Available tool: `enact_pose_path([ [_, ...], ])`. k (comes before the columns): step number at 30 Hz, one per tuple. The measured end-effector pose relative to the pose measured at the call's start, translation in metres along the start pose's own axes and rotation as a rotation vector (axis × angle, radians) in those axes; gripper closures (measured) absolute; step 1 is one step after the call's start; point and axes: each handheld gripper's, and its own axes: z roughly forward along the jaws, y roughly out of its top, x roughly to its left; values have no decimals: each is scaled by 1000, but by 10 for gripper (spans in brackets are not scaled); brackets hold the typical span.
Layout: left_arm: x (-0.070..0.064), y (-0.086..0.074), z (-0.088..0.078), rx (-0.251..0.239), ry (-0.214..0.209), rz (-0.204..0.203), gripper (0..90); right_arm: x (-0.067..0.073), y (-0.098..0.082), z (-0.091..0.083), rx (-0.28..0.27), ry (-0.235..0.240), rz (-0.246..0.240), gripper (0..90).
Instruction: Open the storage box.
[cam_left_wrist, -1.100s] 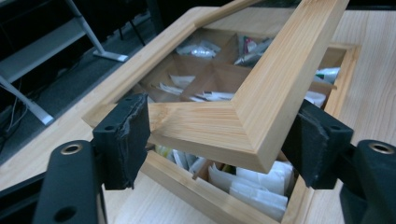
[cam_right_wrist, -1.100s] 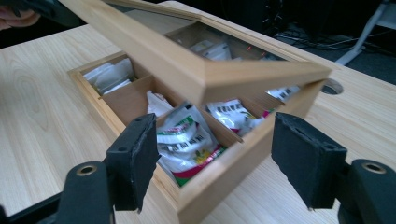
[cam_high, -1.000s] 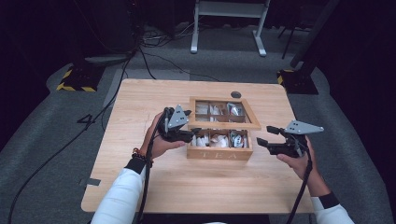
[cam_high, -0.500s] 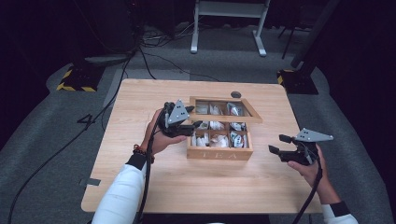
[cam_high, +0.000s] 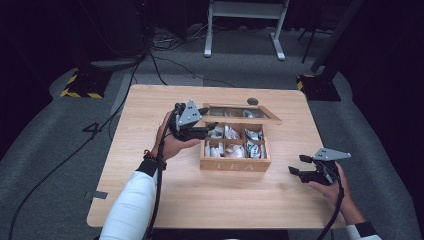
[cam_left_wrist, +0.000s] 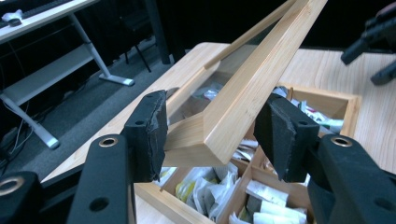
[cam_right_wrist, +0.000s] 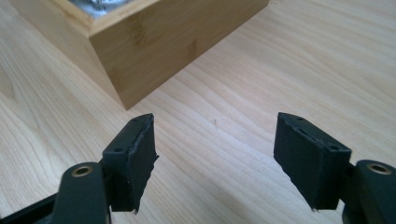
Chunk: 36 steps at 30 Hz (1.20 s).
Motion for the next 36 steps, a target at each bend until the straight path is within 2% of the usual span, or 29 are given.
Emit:
enact_pose_path([
  [5,7,6,1,-14,3,-8,456,2,-5,7,20,1,-22,297],
  [11,14,12,3,-38,7,-37,458,3,-8,14,40,9,-42,296],
  [19,25,21,5,-52,15,-51,466,5,-11,18,41,26,-35,296],
  [36,46,36,13,-80,30,-94,475,5,-13,24,50,30,-26,296],
])
